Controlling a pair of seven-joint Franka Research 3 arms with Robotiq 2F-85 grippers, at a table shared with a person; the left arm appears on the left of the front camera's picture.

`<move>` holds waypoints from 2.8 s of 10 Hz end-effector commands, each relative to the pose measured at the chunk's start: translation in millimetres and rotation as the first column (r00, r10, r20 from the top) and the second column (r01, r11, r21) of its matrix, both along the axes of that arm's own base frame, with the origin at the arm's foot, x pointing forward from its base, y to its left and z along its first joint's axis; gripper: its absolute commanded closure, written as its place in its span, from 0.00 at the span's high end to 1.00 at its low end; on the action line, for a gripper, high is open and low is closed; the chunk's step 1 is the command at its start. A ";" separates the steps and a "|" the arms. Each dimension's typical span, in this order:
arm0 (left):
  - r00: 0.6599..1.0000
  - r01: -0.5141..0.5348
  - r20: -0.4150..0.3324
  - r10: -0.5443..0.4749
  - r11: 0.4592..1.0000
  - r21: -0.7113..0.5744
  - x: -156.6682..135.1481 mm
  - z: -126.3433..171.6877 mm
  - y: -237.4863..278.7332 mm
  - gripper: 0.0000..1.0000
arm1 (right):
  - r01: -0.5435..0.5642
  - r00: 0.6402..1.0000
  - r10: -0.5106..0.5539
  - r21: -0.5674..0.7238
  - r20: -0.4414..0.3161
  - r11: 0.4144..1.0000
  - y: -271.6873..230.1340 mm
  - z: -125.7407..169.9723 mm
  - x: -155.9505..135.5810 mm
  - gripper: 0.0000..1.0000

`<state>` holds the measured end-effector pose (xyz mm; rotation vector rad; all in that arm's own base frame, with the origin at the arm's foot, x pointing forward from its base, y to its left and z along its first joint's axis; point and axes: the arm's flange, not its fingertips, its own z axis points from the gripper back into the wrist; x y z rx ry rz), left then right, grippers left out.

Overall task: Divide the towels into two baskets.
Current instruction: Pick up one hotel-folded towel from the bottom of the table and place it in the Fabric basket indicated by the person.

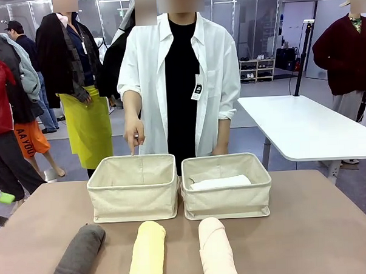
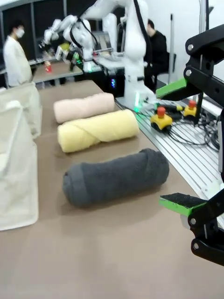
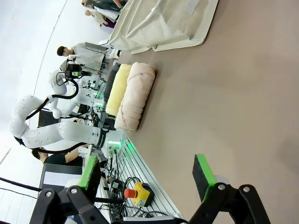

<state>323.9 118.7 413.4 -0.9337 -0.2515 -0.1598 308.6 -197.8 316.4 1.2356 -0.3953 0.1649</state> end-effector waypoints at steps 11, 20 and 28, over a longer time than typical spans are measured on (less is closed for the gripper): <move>0.999 0.000 -0.039 0.018 0.904 0.428 -9.9 -54.6 -129.3 1.00 | 0.007 1.000 -0.007 -0.008 -0.004 1.000 0.3 1.0 -2.2 1.00; 0.988 0.113 -0.144 -0.054 0.887 0.447 -32.8 -96.2 -162.7 1.00 | 0.007 1.000 -0.007 -0.008 -0.004 1.000 0.3 1.0 -2.2 1.00; 0.985 0.136 -0.167 -0.049 0.819 0.558 -52.4 -128.1 -185.5 1.00 | 0.007 1.000 -0.007 -0.008 -0.004 1.000 0.3 1.0 -2.2 1.00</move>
